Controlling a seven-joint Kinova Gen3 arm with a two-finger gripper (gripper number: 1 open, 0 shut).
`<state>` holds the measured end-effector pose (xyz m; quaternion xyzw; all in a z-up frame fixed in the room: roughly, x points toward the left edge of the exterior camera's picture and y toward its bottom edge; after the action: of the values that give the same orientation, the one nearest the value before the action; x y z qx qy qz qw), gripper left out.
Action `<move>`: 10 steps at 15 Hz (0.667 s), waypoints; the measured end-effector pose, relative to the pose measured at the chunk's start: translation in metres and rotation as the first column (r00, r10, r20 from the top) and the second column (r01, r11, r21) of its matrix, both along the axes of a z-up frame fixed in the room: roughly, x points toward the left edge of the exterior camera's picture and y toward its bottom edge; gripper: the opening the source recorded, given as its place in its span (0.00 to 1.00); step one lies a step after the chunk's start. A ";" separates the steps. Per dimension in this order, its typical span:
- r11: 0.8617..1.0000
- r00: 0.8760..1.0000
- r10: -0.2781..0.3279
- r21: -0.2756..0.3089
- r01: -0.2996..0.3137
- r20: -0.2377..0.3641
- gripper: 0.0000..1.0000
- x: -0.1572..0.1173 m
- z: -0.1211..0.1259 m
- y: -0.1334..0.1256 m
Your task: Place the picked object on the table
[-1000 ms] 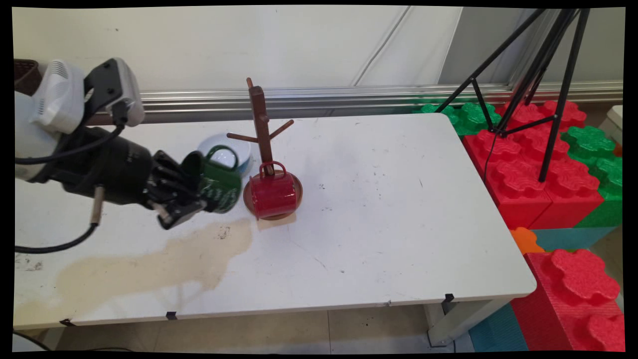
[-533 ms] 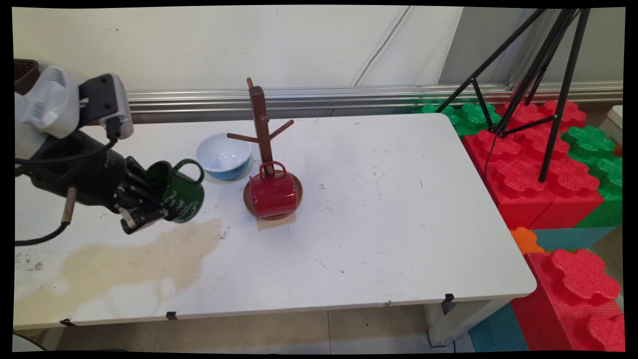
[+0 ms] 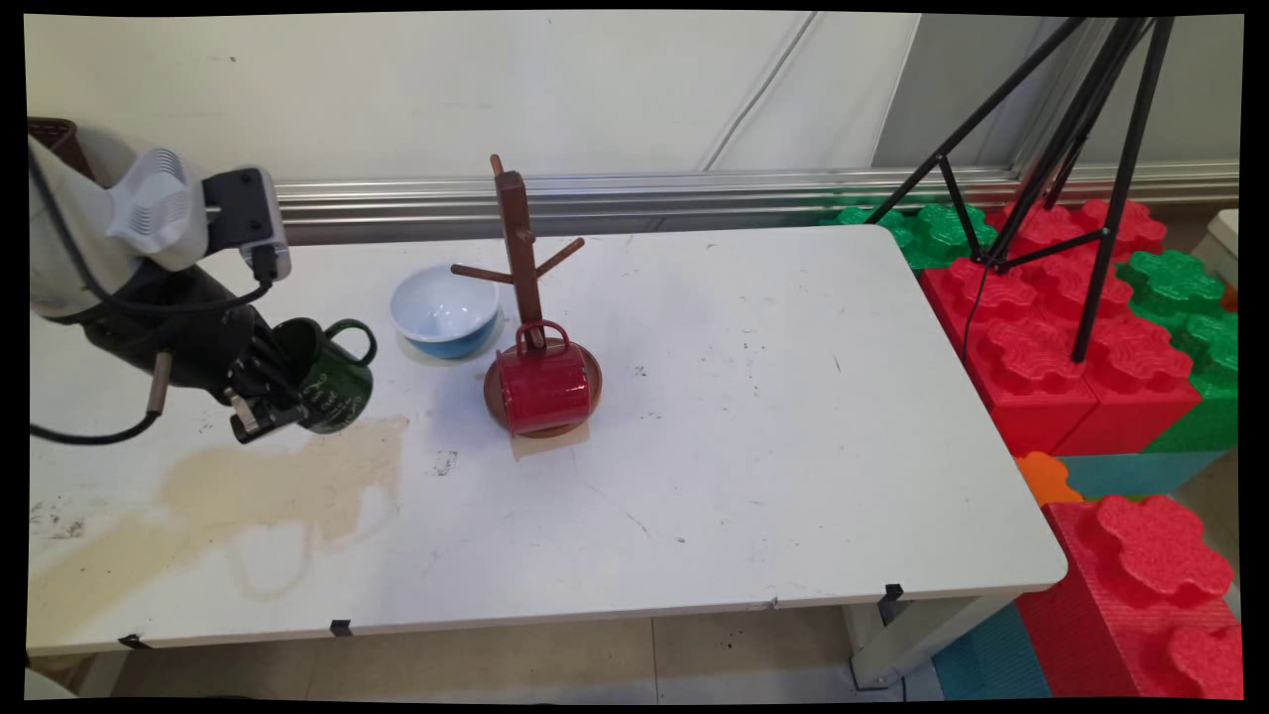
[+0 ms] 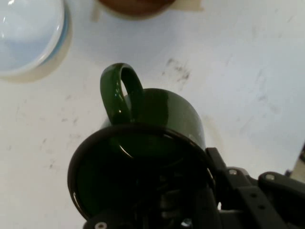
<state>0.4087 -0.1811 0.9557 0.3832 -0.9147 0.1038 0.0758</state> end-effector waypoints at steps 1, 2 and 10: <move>1.000 1.000 -0.001 0.007 0.001 0.009 0.00 0.003 -0.002 -0.003; 1.000 1.000 -0.002 0.016 0.002 0.021 0.00 0.007 -0.006 -0.008; 0.998 0.996 -0.006 0.064 0.000 0.089 0.00 0.043 -0.031 -0.042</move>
<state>0.4520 -0.2227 0.9250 0.3790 -0.9206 0.0913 0.0228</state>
